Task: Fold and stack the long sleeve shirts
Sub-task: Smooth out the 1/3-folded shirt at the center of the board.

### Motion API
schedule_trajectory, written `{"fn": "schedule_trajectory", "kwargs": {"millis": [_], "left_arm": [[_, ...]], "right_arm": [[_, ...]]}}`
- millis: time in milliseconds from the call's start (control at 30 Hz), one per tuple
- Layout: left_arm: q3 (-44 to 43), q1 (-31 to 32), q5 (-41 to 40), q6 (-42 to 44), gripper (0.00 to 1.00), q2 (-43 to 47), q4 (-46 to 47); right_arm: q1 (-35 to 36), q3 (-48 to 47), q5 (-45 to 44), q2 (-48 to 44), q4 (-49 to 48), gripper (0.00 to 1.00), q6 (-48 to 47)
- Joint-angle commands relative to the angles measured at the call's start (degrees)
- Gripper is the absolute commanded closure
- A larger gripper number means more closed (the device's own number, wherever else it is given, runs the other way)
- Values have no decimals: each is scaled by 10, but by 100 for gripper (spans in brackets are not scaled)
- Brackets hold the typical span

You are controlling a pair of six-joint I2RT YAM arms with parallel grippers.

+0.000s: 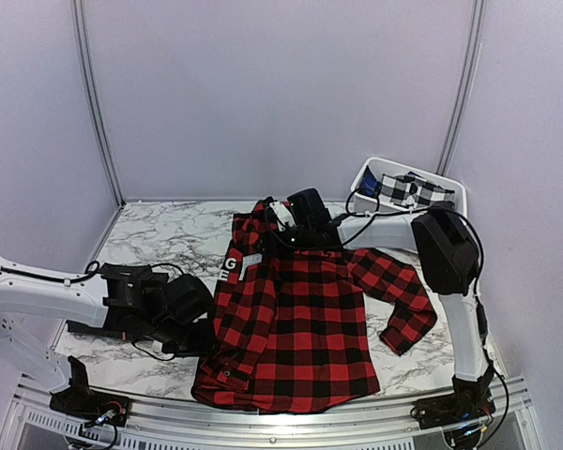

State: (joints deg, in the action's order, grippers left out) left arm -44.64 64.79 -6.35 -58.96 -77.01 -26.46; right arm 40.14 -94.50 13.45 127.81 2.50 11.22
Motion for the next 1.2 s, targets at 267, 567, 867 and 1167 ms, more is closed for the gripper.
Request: {"fn": "schedule_trajectory", "kwargs": {"millis": [267,567,867,1167], "left_arm": [[24,-5,55,22,99,-41,72],[28,-7,53,26,89,-11,64],[-14,-76,61,82,68,0,52],[-153,-273,101,201,65,-92,54]], "right_arm": [[1,-137,-17,73,35,33,-28],[-31,-305,21,191,51,31,1],[-62,-367,163,255,-21,29,107],[-68,-399,231,310,-109,36,220]]}}
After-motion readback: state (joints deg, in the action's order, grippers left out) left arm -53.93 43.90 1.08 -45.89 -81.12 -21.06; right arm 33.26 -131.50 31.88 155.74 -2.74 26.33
